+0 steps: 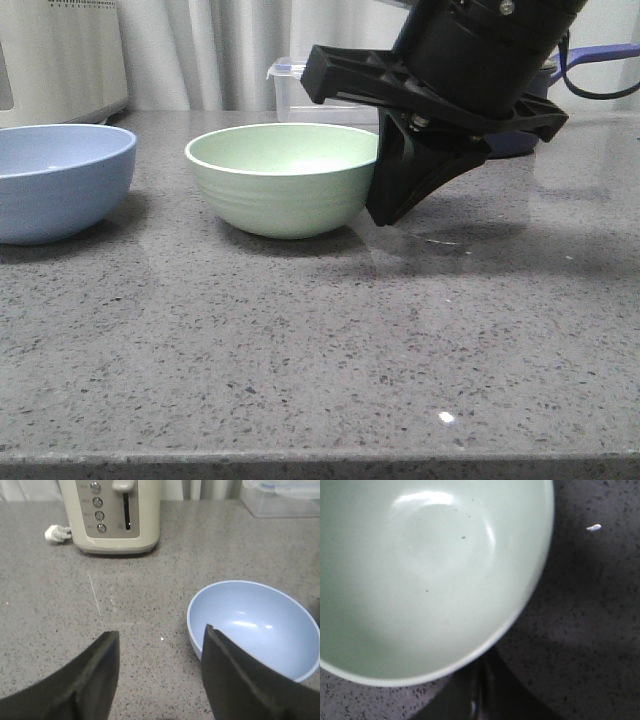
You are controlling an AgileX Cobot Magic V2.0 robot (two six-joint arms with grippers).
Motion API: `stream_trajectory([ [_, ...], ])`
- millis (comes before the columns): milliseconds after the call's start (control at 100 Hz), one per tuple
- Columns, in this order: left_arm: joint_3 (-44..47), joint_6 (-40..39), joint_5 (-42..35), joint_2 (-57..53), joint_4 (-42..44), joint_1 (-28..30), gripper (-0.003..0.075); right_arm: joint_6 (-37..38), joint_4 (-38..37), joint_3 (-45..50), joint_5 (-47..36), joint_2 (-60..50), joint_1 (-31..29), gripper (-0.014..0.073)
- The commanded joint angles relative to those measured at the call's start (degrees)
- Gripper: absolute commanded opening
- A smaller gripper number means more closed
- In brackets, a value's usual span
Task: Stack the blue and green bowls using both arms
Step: 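Move the left gripper down and grasp the light blue bowl rim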
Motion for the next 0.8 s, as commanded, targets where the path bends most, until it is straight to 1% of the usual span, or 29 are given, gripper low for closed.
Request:
stream_trajectory([
  [0, -6.11, -0.57, 0.39, 5.04, -1.58, 0.25, 0.0367, -0.74, 0.89, -1.36, -2.19, -1.98, 0.07, -0.0081],
  [200, -15.56, -0.05, 10.92, 17.64, -3.34, 0.25, 0.0367, -0.74, 0.89, -1.36, -2.14, -1.98, 0.07, -0.0081],
  [330, -20.82, 3.76, 14.95, 24.80, -7.67, 0.25, 0.0367, -0.74, 0.89, -1.36, -2.07, -1.98, 0.07, -0.0081],
  [510, -25.32, 3.91, 16.77, 33.52, -8.97, 0.25, 0.0367, -0.74, 0.89, -1.36, -2.00, -1.98, 0.07, -0.0081],
  [790, -27.40, 5.47, 16.91, 41.93, -11.23, 0.25, 0.0367, -0.74, 0.89, -1.36, -2.00, -1.98, 0.07, -0.0081],
])
